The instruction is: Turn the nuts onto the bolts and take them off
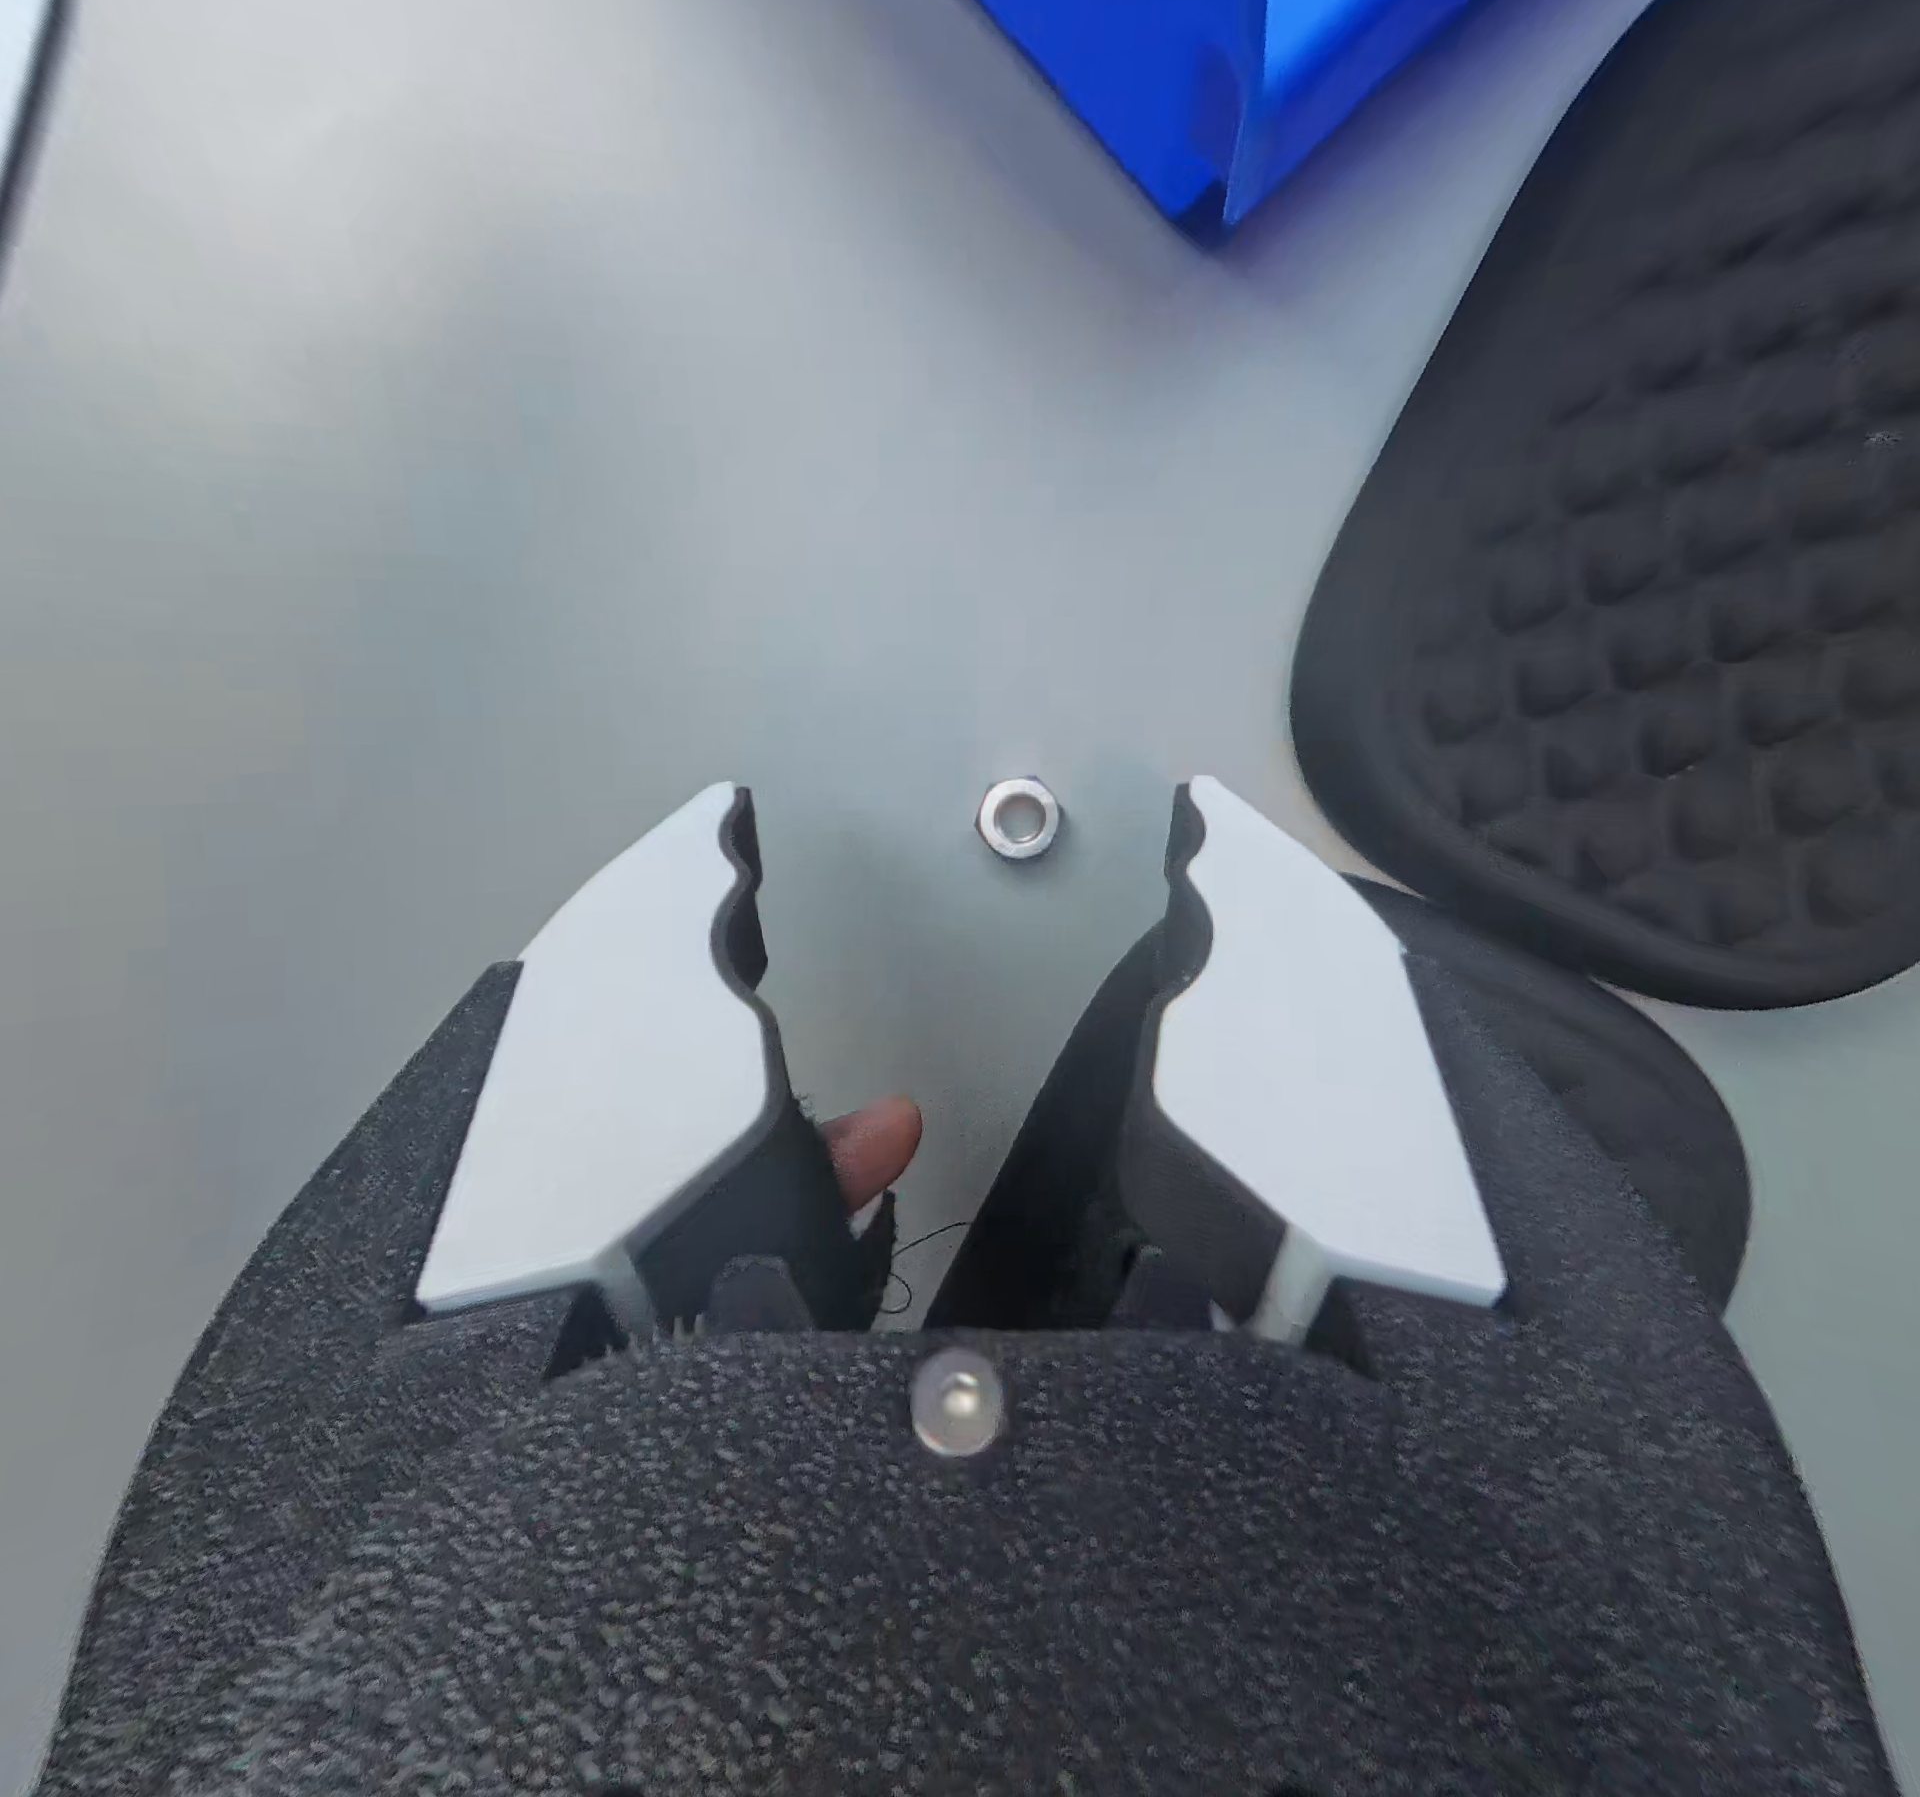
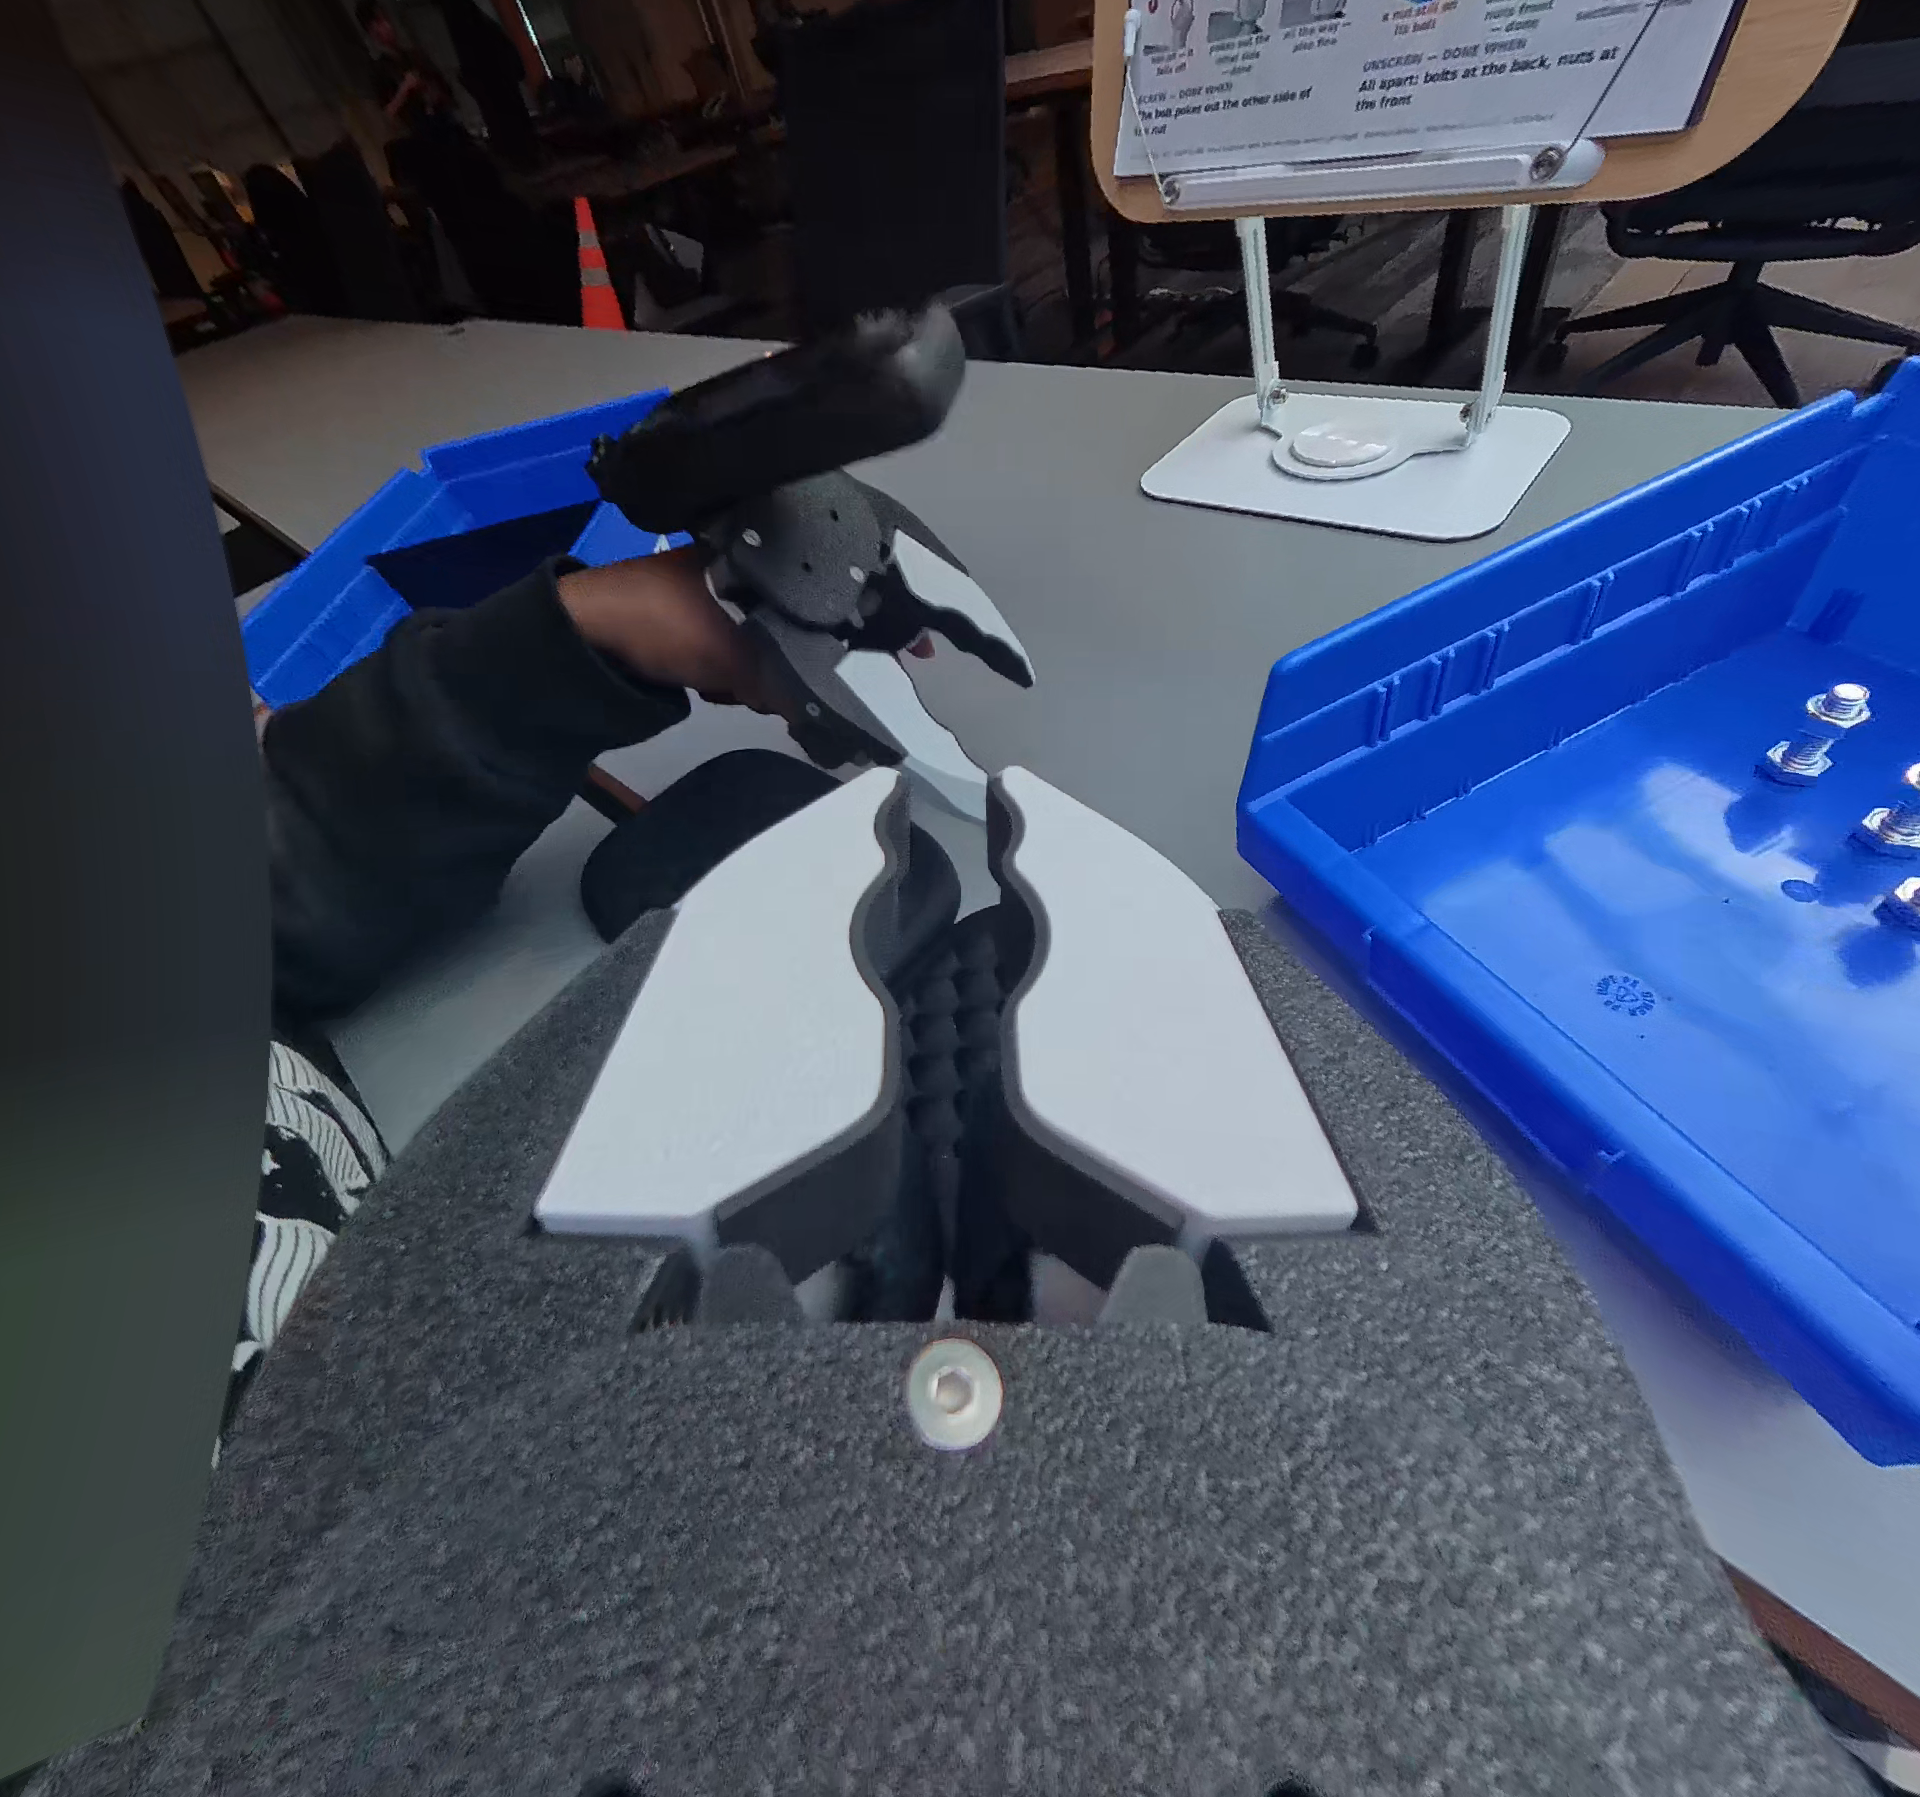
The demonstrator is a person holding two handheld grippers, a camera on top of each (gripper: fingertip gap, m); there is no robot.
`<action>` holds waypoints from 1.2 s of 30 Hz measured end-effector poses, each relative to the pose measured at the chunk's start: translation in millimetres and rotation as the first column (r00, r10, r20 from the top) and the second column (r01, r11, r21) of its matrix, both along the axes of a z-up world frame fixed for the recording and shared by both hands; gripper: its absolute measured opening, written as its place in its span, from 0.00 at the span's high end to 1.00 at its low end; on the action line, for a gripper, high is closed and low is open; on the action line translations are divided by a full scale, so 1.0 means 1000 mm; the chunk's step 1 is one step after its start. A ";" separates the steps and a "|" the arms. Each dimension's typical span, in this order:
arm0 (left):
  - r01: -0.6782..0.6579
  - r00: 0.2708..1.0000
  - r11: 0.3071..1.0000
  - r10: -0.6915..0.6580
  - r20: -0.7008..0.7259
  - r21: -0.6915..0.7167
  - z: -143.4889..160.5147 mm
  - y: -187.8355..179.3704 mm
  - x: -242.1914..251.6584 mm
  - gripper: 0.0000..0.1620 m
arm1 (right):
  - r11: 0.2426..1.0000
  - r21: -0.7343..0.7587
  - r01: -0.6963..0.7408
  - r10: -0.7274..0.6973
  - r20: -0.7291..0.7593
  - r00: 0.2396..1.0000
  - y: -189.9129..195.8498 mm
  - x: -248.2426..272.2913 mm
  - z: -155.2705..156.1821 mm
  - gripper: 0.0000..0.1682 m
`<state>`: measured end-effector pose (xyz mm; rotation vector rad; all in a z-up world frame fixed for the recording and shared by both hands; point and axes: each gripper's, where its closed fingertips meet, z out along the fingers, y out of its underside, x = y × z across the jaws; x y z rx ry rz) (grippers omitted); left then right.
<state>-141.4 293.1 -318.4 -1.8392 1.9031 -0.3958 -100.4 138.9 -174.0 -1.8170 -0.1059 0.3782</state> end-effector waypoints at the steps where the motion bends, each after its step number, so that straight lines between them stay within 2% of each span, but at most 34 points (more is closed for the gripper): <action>1: 0.000 0.995 1.000 0.003 0.097 -0.026 0.009 -0.001 0.001 0.53 | 1.000 -0.016 -0.010 0.010 0.026 1.000 0.003 -0.002 -0.002 0.92; 3: 0.021 0.959 0.996 0.003 0.282 -0.083 0.028 -0.005 0.000 0.51 | 0.998 -0.052 -0.024 0.028 0.083 0.996 0.011 -0.007 -0.009 0.90; 6: 0.074 0.869 0.981 0.026 0.495 -0.181 0.052 -0.014 -0.015 0.46 | 0.989 -0.131 -0.065 0.087 0.172 0.981 0.028 -0.019 -0.024 0.85; 9: 0.137 0.766 0.956 0.064 0.639 -0.261 0.069 -0.024 -0.036 0.42 | 0.972 -0.201 -0.119 0.169 0.251 0.953 0.050 -0.037 -0.040 0.81; 11: 0.141 0.705 0.956 0.087 0.704 -0.259 0.073 -0.024 -0.051 0.41 | 0.959 -0.238 -0.157 0.222 0.280 0.934 0.068 -0.053 -0.051 0.81; 19: 0.041 0.582 0.990 0.086 0.809 -0.135 0.079 -0.023 -0.099 0.43 | 0.893 -0.378 -0.245 0.357 0.264 0.896 0.139 -0.112 -0.102 0.80; 23: 0.018 0.548 0.985 0.134 0.826 -0.171 0.084 -0.016 -0.112 0.46 | 0.855 -0.455 -0.249 0.398 0.269 0.877 0.162 -0.138 -0.132 0.81; 29: -0.018 0.494 0.987 0.146 0.857 -0.158 0.098 -0.011 -0.120 0.49 | 0.840 -0.510 -0.186 0.382 0.312 0.870 0.187 -0.152 -0.156 0.83; 33: 0.001 0.461 0.981 0.173 0.871 -0.195 0.105 -0.012 -0.123 0.49 | 0.815 -0.559 -0.152 0.395 0.346 0.851 0.192 -0.152 -0.171 0.88; 36: -0.007 0.429 0.978 0.193 0.883 -0.210 0.110 -0.009 -0.127 0.50 | 0.827 -0.540 -0.155 0.393 0.358 0.847 0.192 -0.149 -0.172 0.89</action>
